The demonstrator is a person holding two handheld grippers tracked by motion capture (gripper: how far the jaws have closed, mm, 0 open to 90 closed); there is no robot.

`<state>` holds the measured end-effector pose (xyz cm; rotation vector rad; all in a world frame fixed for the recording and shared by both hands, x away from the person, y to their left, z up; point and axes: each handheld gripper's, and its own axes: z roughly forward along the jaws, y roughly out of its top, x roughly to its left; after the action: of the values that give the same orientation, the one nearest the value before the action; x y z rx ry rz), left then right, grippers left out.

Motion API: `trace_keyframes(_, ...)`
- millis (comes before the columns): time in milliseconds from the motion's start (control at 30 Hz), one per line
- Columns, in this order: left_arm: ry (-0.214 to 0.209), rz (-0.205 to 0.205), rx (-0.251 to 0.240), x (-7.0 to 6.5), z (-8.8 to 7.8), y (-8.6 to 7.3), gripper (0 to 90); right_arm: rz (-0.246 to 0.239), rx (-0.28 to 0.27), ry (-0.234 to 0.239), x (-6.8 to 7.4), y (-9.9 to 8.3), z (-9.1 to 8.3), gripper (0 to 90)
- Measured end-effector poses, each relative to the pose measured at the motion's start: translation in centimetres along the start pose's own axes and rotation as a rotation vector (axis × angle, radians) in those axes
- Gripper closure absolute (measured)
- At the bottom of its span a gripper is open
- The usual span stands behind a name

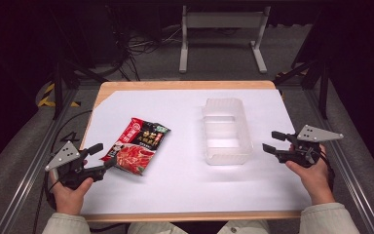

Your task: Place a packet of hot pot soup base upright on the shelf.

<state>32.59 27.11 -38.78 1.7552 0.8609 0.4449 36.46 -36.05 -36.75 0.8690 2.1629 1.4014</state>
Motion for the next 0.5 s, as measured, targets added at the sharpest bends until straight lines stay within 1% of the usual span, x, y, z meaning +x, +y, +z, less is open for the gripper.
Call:
trace_keyframes(133, 0.005, -0.001, 0.014, 0.0, 0.2, 0.1, 25.1, -0.001, 0.001, -0.002, 0.1, 0.0, -0.1, 37.0)
trace_keyframes(200, 0.005, -0.008, 0.014, 0.0, 0.4, 0.4, 24.2, -0.002, 0.005, -0.006, 0.2, 0.0, -0.1, 36.1)
trace_keyframes(267, 0.025, -0.016, 0.034, 0.3, 0.6, 0.9, 23.9, 0.002, 0.011, -0.012, 0.2, -0.1, -0.1, 35.6)
trace_keyframes(333, 0.072, -0.022, 0.086, 0.5, 0.9, 1.3, 22.4, -0.002, 0.016, -0.019, 0.1, -0.1, -0.1, 35.3)
trace_keyframes(367, 0.078, -0.023, 0.104, 0.8, 1.1, 1.4, 21.4, -0.002, 0.017, -0.021, 0.1, -0.1, -0.1, 35.1)
trace_keyframes(400, 0.078, -0.028, 0.11, 1.0, 1.3, 1.5, 21.4, -0.002, 0.018, -0.022, 0.1, -0.1, 0.0, 34.9)
trace_keyframes(467, 0.081, -0.037, 0.106, 1.4, 1.5, 1.8, 21.6, -0.003, 0.02, -0.026, 0.0, -0.1, 0.0, 34.6)
trace_keyframes(500, 0.078, -0.033, 0.103, 1.6, 1.6, 2.0, 21.6, 0.0, 0.02, -0.029, -0.1, -0.1, 0.0, 34.5)
